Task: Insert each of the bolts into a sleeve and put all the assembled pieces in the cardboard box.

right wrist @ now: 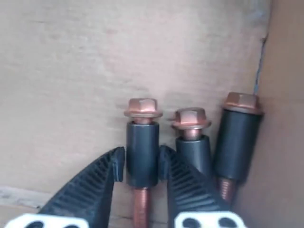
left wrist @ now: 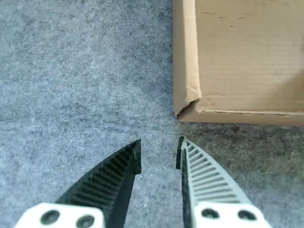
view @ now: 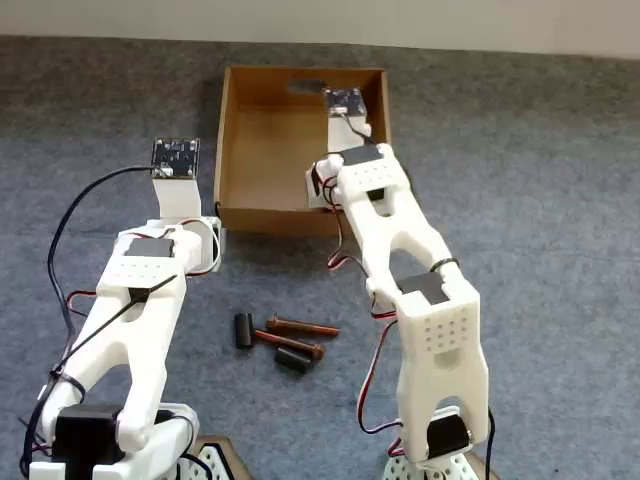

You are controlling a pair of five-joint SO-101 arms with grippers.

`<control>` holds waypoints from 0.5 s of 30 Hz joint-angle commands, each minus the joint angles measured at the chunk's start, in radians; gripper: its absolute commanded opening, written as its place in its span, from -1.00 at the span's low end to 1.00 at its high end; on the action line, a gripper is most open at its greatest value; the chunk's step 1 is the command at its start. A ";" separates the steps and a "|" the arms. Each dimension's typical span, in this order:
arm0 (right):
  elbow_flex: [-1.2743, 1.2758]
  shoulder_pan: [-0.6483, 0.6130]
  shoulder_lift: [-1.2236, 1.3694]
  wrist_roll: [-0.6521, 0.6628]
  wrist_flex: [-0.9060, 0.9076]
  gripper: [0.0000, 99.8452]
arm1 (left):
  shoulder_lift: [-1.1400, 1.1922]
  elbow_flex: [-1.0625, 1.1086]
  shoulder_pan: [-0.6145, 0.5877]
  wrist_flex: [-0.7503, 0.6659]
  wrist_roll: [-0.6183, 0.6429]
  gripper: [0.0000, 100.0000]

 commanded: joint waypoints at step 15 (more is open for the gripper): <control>-0.605 0.013 -0.027 -0.003 0.389 -0.81 | -0.004 -0.008 -0.007 -0.017 0.005 -0.73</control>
